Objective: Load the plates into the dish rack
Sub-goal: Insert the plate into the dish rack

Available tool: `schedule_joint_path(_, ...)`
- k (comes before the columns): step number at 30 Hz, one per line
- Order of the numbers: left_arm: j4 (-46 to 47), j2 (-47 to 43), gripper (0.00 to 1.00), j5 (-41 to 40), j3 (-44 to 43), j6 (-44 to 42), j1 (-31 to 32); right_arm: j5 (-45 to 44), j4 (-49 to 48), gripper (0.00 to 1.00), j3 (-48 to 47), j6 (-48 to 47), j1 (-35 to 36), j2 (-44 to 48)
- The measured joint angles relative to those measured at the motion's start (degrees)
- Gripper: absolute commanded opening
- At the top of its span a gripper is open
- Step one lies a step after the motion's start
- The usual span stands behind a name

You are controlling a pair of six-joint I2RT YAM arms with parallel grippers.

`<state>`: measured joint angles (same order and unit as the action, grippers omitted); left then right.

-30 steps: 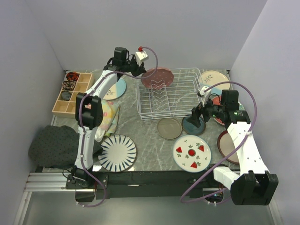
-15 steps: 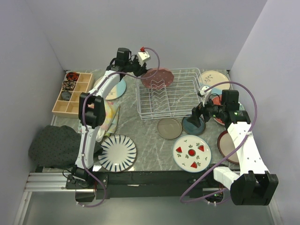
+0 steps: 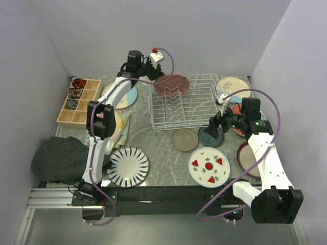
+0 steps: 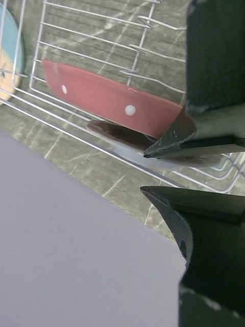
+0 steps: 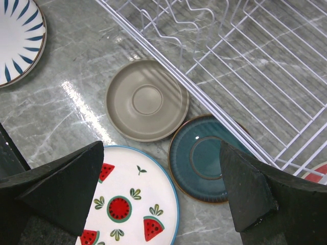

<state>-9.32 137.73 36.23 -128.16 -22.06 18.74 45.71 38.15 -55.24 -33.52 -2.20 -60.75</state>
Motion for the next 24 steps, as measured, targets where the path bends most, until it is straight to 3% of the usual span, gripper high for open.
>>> schedule_joint_path(6, 3.26, -0.96, 0.37, 1.60, 1.79, 2.80, -0.96, 0.02, 0.00, 1.00, 0.00, 0.02, 0.00, 0.00)
schedule_joint_path(12, 3.67, -4.24, 0.47, 2.03, 5.29, 2.54, -2.14, 0.02, 0.00, 1.00, 0.00, 0.02, -0.04, 0.00)
schedule_joint_path(16, 2.58, -7.58, 0.52, 1.99, 8.76, 0.31, -2.99, 0.00, -0.02, 1.00, 0.00, 0.02, -0.13, 0.00)
schedule_joint_path(24, -4.24, -10.36, 0.52, 0.46, 11.91, -7.02, -4.11, 0.00, -0.02, 1.00, 0.00, 0.02, -0.33, 0.00)
